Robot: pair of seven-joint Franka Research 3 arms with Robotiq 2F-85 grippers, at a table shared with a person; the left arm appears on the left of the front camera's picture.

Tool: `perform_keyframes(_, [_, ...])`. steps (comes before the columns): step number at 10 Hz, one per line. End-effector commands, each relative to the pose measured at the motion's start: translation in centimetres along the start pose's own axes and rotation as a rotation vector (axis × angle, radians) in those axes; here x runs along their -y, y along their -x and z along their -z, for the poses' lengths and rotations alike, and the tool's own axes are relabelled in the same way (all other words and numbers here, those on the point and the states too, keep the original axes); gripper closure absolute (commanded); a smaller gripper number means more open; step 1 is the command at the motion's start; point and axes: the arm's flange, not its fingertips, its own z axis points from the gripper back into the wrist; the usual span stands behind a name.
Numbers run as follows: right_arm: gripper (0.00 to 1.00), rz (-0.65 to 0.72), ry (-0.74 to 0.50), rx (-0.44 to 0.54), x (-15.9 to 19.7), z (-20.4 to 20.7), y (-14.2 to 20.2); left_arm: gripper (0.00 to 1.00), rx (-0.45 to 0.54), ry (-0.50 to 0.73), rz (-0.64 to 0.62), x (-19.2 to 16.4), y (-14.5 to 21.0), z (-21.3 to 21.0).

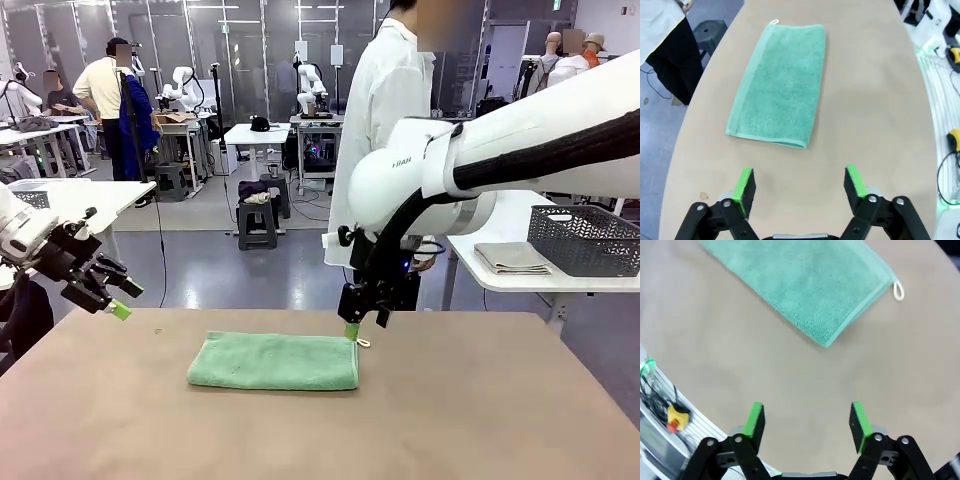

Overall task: Fold the towels and place them in the basket.
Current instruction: When a person lays out a Towel with hook on the table, fold it in half twice.

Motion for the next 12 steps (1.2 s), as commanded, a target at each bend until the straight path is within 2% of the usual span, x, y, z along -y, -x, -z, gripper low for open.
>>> perform_keyframes(1, [0.0,0.235,-0.04,0.03,-0.7,2.9,-1.1,0.01,0.061,-0.005,0.016,0.3,0.7,0.0])
perform_keyframes(2, [0.0,0.299,-0.045,0.044,-0.5,4.3,-1.4,0.01,0.062,-0.01,-0.008,0.2,0.8,0.2])
perform_keyframes(3, [0.0,0.328,-0.043,0.066,-0.3,5.7,-1.8,0.01,0.013,-0.003,-0.005,0.1,0.3,0.1])
perform_keyframes(6, [0.0,0.469,0.006,0.161,1.1,9.1,-3.7,0.01,0.013,-0.003,-0.005,0.1,0.3,0.1])
perform_keyframes(8, [0.0,0.473,0.018,0.169,2.1,10.4,-4.4,0.01,0.013,-0.003,-0.005,0.1,0.3,0.1])
perform_keyframes(9, [0.0,0.436,-0.029,0.149,1.9,9.1,-3.5,0.01,0.013,-0.003,-0.005,0.1,0.3,0.1])
perform_keyframes(12, [0.0,0.443,-0.019,0.154,2.4,10.0,-3.7,0.01,0.013,-0.003,-0.005,0.1,0.3,0.1])
